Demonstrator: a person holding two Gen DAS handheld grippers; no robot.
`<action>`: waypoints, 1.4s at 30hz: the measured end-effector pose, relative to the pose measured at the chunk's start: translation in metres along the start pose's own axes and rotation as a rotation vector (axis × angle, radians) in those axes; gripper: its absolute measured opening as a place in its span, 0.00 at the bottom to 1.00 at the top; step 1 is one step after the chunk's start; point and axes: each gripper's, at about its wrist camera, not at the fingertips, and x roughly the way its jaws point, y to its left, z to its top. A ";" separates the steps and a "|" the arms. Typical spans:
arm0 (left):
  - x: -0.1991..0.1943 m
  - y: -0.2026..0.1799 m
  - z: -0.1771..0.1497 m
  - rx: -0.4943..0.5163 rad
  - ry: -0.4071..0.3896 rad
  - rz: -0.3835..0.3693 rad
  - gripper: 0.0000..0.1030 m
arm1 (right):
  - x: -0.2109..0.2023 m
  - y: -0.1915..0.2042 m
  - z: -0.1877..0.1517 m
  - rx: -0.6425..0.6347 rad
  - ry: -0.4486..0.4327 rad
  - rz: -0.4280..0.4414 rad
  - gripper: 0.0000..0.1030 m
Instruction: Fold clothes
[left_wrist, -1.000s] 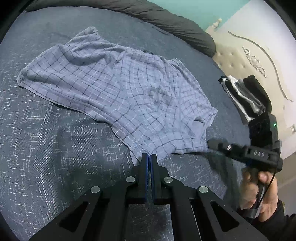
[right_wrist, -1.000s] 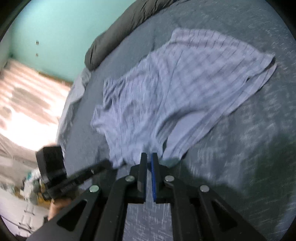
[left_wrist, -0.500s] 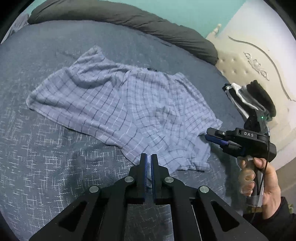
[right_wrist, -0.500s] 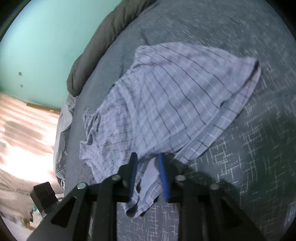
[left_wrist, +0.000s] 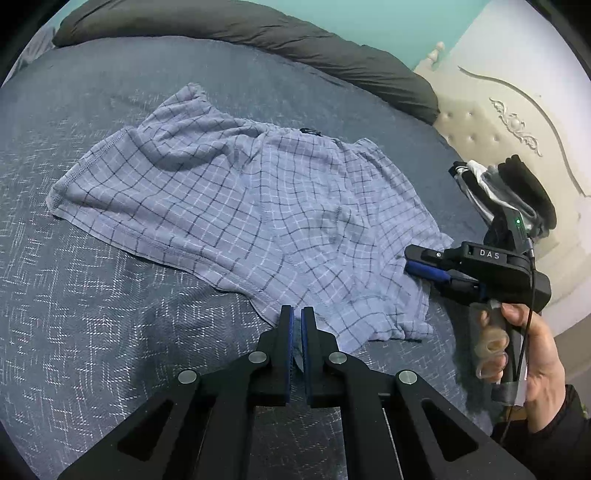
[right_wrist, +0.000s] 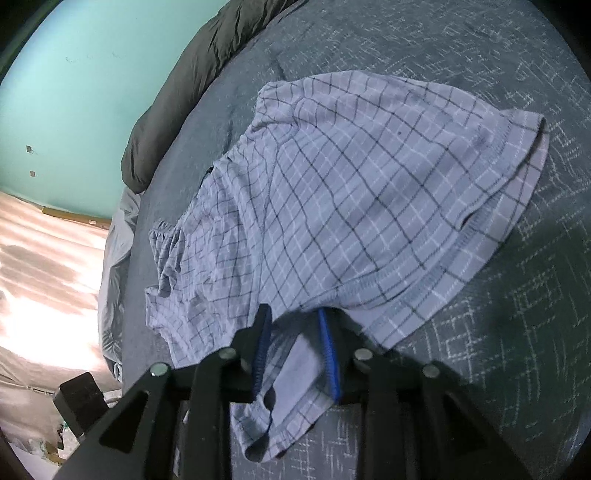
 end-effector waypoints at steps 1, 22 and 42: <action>0.000 0.000 0.000 0.000 0.001 0.001 0.03 | -0.001 0.001 0.000 -0.005 -0.004 -0.005 0.07; 0.009 -0.013 0.001 0.027 0.003 0.011 0.04 | -0.020 -0.012 0.015 0.000 -0.052 -0.110 0.05; 0.012 -0.015 0.000 0.031 0.016 0.013 0.08 | 0.008 -0.013 0.013 -0.002 -0.024 -0.087 0.20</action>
